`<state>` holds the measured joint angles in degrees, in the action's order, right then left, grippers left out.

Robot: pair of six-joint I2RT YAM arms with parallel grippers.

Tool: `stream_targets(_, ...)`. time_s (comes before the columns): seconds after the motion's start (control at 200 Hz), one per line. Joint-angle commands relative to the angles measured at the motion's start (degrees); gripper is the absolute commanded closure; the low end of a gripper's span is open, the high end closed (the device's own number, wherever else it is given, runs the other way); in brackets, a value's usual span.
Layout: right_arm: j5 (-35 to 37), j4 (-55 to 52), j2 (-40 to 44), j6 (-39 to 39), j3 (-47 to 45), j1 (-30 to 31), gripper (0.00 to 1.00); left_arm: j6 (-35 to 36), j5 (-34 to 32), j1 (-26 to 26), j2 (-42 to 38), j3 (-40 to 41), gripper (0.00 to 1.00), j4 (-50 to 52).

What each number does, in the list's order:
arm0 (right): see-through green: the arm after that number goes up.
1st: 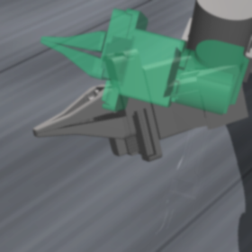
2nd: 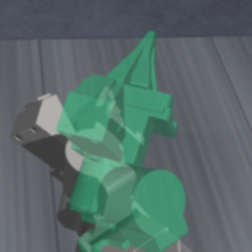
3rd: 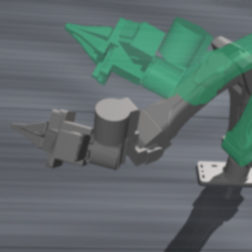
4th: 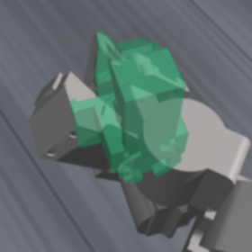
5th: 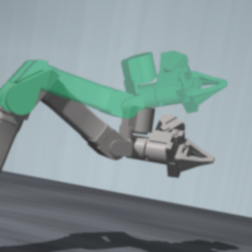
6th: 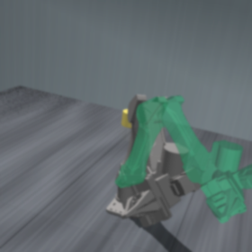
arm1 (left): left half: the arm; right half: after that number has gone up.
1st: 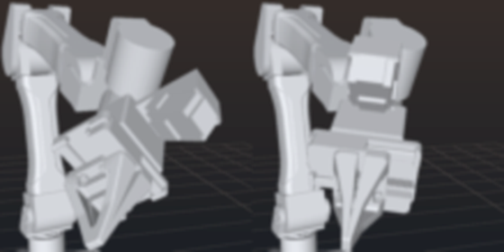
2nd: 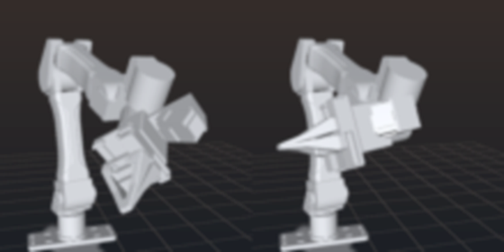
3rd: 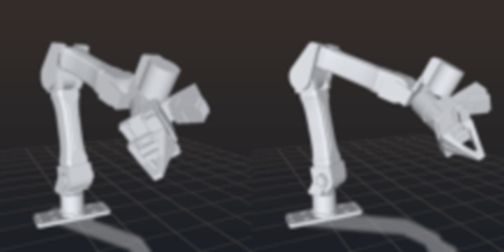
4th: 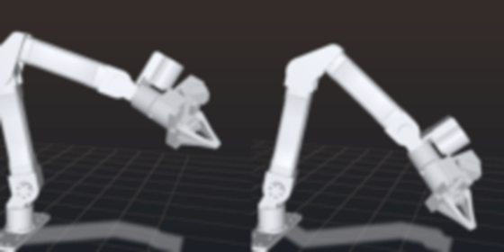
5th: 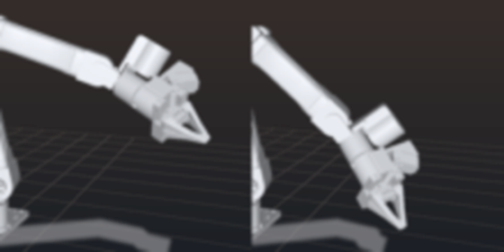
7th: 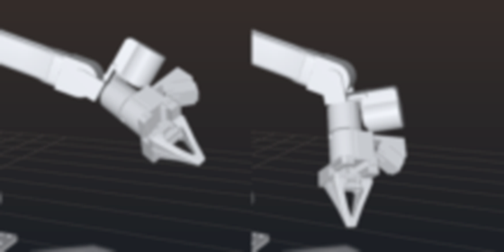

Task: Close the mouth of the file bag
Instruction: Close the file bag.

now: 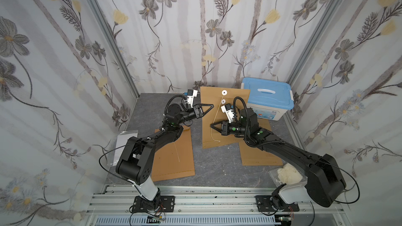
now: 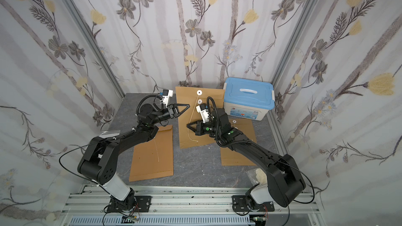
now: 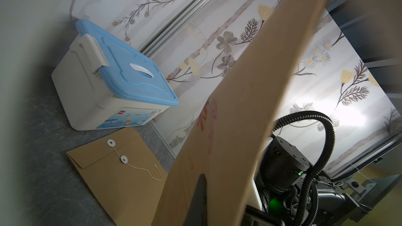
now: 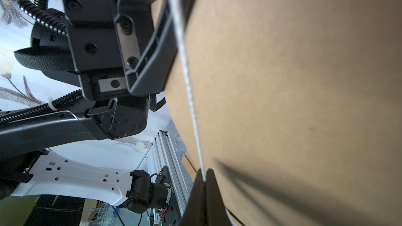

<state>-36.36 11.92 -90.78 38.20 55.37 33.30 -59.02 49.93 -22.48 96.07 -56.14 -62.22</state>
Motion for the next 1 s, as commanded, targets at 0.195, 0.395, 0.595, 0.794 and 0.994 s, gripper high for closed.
stream_targets(0.195, -2.31, 5.22, 0.61, 3.65, -3.46, -4.01, 1.0, -1.67, 1.52, -0.07, -0.2, -0.92, 1.0, -5.12)
stream_targets(0.395, -3.4, 3.76, 3.15, 2.38, -3.69, -5.95, 0.96, -1.77, 1.76, -0.13, -0.36, 0.06, 1.0, -5.36)
stream_targets(0.595, -9.22, 9.45, 2.13, 3.56, -3.96, -6.23, 0.89, -3.11, 1.42, -0.53, -0.19, 0.15, 1.0, -6.78)
stream_targets(0.794, -10.82, 13.65, 0.8, 5.07, -4.01, -6.24, 0.8, -3.6, 1.14, -0.88, -0.25, 0.33, 1.0, -7.09)
stream_targets(0.994, -11.16, 18.37, -0.03, 7.0, -5.66, -6.23, 0.78, -5.11, 0.46, -0.9, 0.0, 0.15, 1.0, -8.65)
